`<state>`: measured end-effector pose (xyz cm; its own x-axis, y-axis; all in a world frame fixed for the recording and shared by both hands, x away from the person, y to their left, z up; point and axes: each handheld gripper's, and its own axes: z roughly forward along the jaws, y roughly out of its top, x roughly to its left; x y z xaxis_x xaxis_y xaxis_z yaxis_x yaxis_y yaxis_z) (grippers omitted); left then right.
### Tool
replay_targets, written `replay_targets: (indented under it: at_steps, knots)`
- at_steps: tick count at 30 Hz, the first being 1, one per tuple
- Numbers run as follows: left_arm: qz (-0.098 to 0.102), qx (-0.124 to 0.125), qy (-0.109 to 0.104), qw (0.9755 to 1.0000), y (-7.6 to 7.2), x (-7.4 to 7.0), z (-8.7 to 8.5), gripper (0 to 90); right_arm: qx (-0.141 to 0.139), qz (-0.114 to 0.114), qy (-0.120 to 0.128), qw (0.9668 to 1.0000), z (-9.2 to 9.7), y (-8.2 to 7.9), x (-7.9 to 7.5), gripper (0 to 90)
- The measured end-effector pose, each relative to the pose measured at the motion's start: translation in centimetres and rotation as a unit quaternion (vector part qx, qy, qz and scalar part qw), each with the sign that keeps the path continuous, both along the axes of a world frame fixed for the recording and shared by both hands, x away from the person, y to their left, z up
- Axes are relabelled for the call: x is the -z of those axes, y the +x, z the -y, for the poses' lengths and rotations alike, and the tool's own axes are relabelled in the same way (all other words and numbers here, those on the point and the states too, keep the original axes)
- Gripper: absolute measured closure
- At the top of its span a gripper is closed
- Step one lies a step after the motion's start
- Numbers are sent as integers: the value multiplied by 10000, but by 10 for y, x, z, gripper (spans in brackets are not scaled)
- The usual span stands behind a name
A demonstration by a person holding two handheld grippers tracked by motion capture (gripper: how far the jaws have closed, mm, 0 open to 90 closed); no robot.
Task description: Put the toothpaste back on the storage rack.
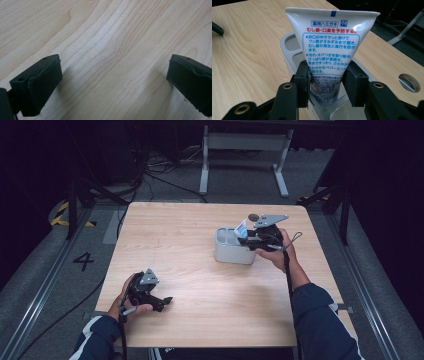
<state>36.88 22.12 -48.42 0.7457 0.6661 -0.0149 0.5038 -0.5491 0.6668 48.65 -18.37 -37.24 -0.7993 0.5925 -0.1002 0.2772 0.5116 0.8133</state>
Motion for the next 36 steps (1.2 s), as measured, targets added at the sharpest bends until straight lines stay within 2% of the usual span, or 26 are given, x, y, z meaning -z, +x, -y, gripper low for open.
replay_targets:
  at_steps: [4,11,13,18,36]
  knots:
    - [2,-1,-4,10000,0,0,0,5,-23,64,-7,10000,0,-3,0,595]
    - [0,-2,-4,10000,0,0,0,5,-109,67,119,9998,2,-7,1,604]
    - [0,-2,-4,10000,0,0,0,5,-32,145,152,9998,2,-8,-1,597]
    - [2,5,-4,10000,0,0,0,7,-55,156,198,9997,3,-11,-3,573]
    - [3,5,-6,10000,0,0,0,7,-66,245,181,9995,4,-19,-11,522]
